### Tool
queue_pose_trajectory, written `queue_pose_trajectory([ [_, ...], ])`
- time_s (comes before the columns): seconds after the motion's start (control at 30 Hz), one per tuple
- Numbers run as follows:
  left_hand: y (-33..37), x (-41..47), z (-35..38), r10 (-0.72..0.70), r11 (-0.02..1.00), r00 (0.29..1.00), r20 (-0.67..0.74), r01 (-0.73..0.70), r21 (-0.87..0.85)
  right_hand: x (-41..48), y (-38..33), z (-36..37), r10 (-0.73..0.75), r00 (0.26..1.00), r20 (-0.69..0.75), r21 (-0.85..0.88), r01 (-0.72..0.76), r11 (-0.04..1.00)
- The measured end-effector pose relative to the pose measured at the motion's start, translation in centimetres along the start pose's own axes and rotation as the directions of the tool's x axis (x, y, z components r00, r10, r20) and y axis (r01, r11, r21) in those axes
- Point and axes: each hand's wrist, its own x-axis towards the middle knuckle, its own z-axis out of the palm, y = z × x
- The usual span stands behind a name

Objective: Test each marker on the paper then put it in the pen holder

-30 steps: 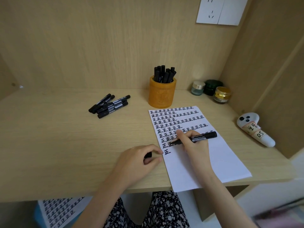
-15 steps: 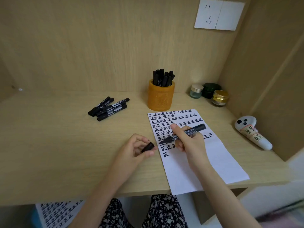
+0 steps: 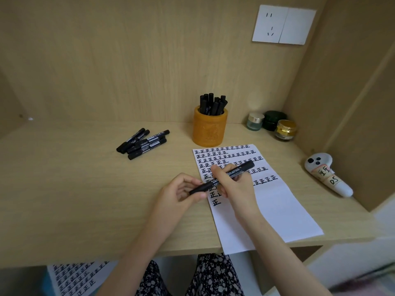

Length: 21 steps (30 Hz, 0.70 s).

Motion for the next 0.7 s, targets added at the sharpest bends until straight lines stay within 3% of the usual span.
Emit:
queue_pose_trajectory([
  [0.37, 0.8, 0.0, 0.3, 0.02, 0.99, 0.989, -0.144, -0.039, -0.133, 0.7, -0.1, 1.7, -0.051, 0.999, 0.007, 0.069, 0.05, 0.996],
  [0.57, 0.9, 0.5, 0.0, 0.013, 0.994, 0.989, -0.148, -0.029, -0.109, 0.8, 0.0, 1.6, 0.029, 0.998, 0.049, 0.088, -0.033, 0.996],
  [0.7, 1.1, 1.0, -0.4, 0.006, 0.999, 0.99, -0.144, -0.013, -0.045, 1.0, -0.4, 0.9, 0.148, 0.987, 0.065, 0.01, -0.149, 0.989],
])
